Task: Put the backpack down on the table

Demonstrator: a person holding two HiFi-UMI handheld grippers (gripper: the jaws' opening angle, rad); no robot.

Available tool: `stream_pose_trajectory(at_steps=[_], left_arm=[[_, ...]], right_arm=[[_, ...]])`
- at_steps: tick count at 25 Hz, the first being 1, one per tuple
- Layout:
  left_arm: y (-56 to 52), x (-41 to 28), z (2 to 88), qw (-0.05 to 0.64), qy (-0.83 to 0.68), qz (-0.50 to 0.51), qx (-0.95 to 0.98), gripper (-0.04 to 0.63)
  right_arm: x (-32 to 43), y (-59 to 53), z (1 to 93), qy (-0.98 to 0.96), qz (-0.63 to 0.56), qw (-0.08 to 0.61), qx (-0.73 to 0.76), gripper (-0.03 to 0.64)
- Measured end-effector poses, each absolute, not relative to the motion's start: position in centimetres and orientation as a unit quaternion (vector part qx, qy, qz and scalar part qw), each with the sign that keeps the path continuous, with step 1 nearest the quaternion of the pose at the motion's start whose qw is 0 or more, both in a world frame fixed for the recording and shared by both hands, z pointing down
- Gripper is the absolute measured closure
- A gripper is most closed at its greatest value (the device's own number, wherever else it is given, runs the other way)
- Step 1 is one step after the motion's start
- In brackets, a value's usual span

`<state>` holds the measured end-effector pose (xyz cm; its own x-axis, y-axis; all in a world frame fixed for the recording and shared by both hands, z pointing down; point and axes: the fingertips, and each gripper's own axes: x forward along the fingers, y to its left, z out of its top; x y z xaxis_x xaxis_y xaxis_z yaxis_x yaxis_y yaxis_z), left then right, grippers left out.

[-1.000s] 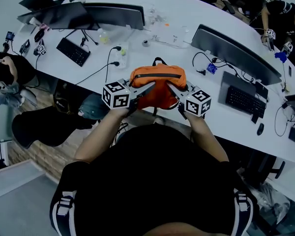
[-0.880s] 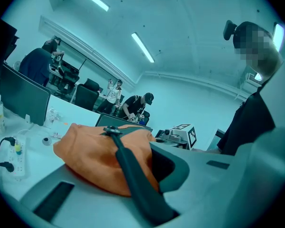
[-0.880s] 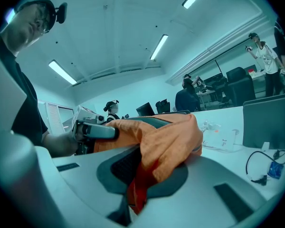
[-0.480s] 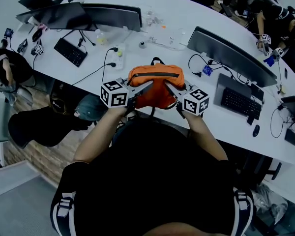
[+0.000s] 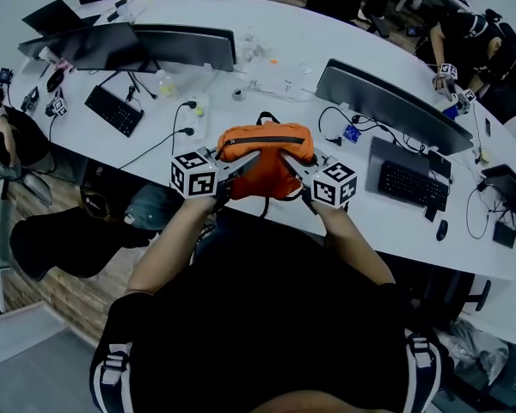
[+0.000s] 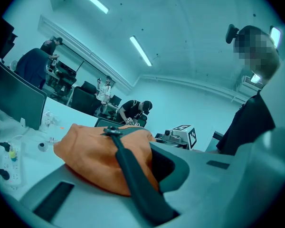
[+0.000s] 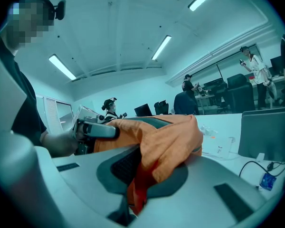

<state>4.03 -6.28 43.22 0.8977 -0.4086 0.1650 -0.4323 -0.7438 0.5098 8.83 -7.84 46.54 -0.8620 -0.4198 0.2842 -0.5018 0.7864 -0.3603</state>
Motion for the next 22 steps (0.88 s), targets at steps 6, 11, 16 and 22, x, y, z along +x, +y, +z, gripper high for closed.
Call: stream_pose_trajectory(at_steps=[6, 11, 16, 22], left_arm=[[-7.2, 3.5, 43.4, 0.282, -0.212, 0.021, 0.936, 0.561], [-8.3, 2.8, 44.0, 0.286, -0.200, 0.022, 0.937, 0.561], [-9.4, 2.0, 44.4, 0.293, -0.191, 0.026, 0.937, 0.561], [-10.7, 1.1, 44.7, 0.295, -0.183, 0.031, 0.937, 0.561]], right_arm=[[8.3, -8.7, 46.7, -0.937, 0.217, 0.097, 0.257, 0.580], [7.8, -9.6, 47.2, -0.933, 0.220, 0.100, 0.267, 0.580], [7.0, -10.5, 47.6, -0.929, 0.225, 0.101, 0.275, 0.580], [6.0, -11.8, 47.8, -0.927, 0.228, 0.100, 0.282, 0.580]])
